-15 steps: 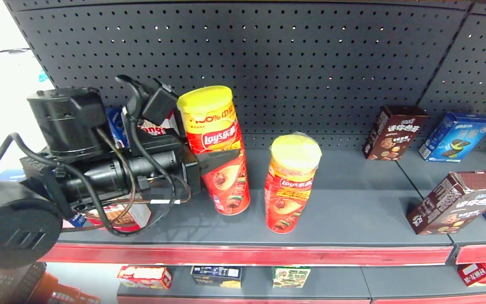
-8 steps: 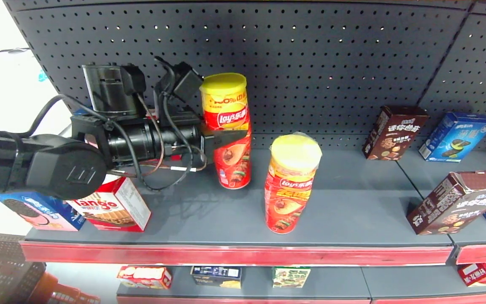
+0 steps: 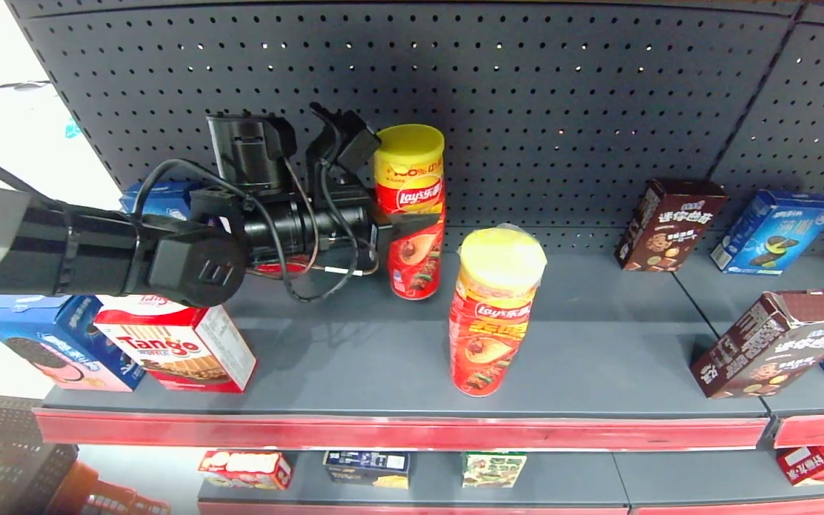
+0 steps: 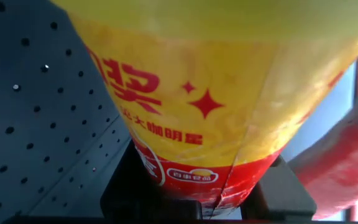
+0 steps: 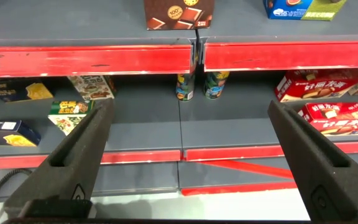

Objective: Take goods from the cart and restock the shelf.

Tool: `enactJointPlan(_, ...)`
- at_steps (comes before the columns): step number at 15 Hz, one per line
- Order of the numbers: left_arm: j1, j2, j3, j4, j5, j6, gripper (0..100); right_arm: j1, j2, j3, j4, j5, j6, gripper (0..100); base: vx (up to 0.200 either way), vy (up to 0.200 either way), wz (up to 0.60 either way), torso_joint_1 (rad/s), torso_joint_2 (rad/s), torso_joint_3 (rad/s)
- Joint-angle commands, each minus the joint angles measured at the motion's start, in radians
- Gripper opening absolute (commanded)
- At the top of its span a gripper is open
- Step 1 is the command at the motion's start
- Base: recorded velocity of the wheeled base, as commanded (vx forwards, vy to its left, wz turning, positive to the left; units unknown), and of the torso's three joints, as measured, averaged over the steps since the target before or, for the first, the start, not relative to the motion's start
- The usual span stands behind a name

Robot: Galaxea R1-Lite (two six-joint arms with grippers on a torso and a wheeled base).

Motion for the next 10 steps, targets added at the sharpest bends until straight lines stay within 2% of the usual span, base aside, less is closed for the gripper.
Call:
enactJointPlan(1, -0.006, 0.055, -0.043, -0.002, -0.01, 0.011, 0, 0.0, 0.003, 0.0, 0.0, 0.0, 0.0, 100, 0.0, 0.0, 0.0, 0.0, 0.0, 0.0)
enactJointPlan(3, -0.009, 0.096, -0.096, -0.002, -0.013, 0.011, 0, 0.0, 0.003, 0.0, 0.0, 0.0, 0.0, 100, 0.0, 0.0, 0.0, 0.0, 0.0, 0.0)
enactJointPlan(10, -0.032, 0.184, -0.176, -0.007, -0.011, 0.011, 0, 0.0, 0.003, 0.0, 0.0, 0.0, 0.0, 100, 0.0, 0.0, 0.0, 0.0, 0.0, 0.0)
